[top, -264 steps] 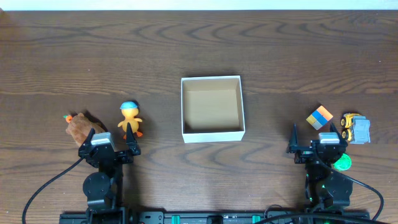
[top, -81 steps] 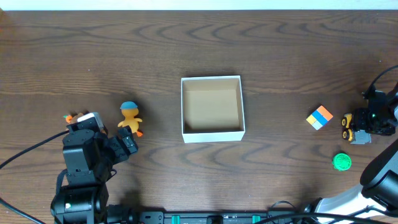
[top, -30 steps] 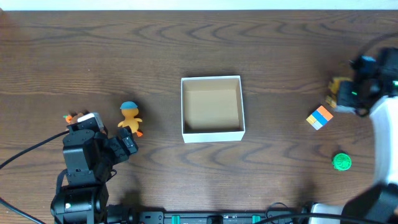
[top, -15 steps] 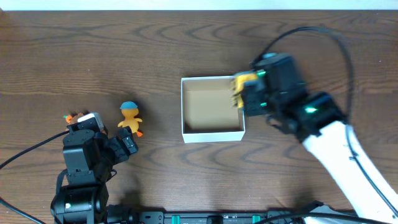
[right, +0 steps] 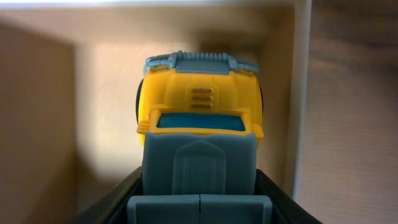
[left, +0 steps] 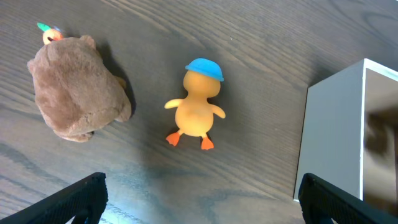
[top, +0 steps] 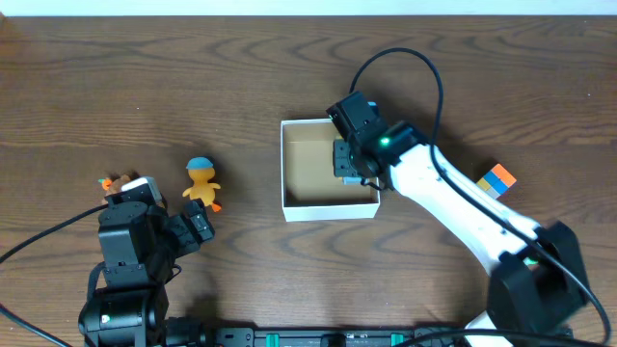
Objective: Pack container
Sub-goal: 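Carry the truck left into the white box and release it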
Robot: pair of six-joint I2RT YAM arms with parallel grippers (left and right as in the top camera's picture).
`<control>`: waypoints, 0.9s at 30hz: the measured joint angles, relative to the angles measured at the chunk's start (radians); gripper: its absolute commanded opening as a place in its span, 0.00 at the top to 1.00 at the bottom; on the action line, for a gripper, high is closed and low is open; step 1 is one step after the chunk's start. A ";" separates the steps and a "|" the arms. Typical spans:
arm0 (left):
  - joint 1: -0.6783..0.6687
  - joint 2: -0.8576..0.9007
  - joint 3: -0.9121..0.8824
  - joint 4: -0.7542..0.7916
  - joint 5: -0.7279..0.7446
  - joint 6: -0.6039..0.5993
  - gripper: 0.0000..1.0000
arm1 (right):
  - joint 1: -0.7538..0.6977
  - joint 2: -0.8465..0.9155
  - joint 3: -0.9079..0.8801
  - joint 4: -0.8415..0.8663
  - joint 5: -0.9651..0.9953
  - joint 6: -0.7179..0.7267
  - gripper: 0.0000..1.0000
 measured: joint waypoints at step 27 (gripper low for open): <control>0.000 0.000 0.000 -0.001 0.000 0.000 0.02 | -0.024 0.142 0.006 0.051 0.028 0.011 0.19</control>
